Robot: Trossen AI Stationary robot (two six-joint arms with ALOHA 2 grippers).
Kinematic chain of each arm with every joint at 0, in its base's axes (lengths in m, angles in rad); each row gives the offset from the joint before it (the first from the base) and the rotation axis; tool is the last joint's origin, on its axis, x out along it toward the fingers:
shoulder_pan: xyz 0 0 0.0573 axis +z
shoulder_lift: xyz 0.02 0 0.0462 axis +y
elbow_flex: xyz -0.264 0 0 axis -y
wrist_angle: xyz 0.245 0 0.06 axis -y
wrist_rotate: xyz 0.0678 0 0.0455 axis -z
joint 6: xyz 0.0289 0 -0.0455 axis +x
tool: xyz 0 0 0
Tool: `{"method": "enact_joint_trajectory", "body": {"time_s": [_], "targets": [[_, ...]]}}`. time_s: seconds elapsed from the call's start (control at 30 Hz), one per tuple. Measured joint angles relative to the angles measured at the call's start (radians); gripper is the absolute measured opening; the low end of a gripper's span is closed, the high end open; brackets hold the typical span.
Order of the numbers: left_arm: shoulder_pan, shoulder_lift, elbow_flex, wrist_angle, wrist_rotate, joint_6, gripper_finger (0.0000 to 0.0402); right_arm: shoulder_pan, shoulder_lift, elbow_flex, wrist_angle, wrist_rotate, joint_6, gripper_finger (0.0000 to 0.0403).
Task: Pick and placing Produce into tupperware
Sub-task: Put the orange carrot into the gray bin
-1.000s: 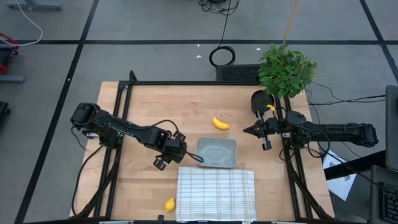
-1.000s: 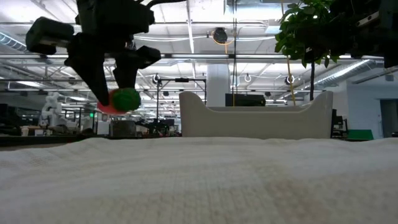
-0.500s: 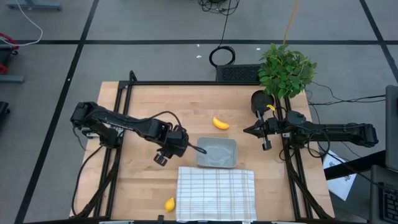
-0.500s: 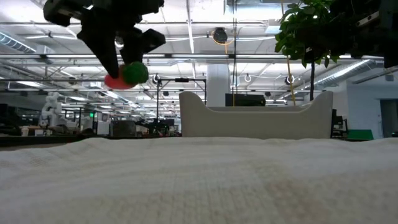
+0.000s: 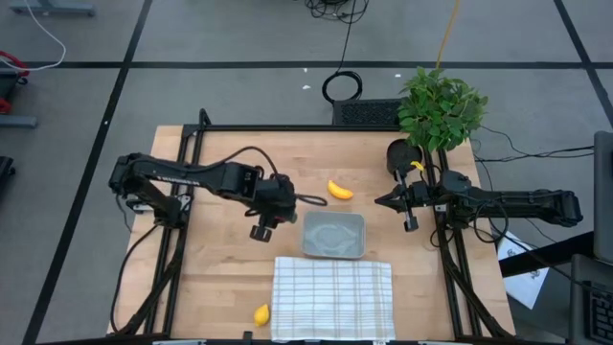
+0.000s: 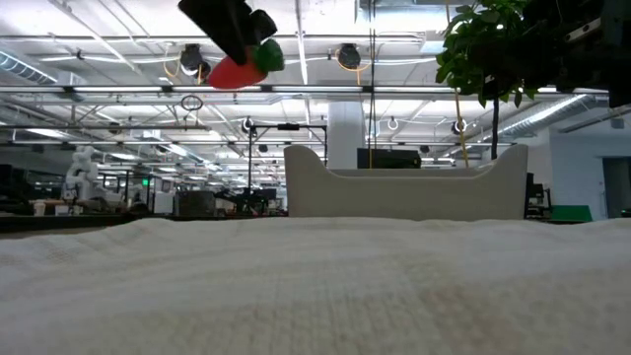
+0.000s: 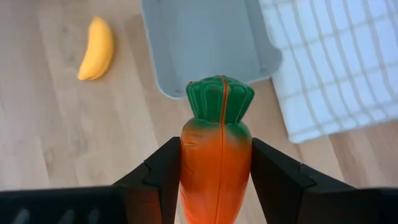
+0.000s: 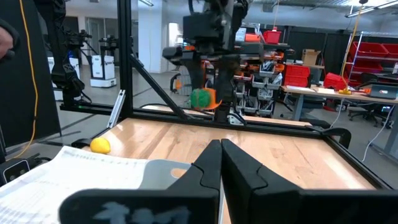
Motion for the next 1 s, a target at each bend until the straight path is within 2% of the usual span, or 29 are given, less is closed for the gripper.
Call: {"method": "enact_joint_trajectory", "body": {"time_s": [0.27,0.4,1.0], "targets": [[0.040,0.000,0.023,0.083,0.000,-0.116,0.0163,0.000,0.000,0.000,0.000,0.000,0.000,0.0000],[0.055,0.000,0.023,0.120,0.036,-0.194,0.0163,0.000,0.000,0.000,0.000,0.000,0.000,0.0000],[0.056,0.007,0.023,0.188,0.040,-0.207,0.0163,0.000,0.000,0.000,0.000,0.000,0.000,0.0000]]}}
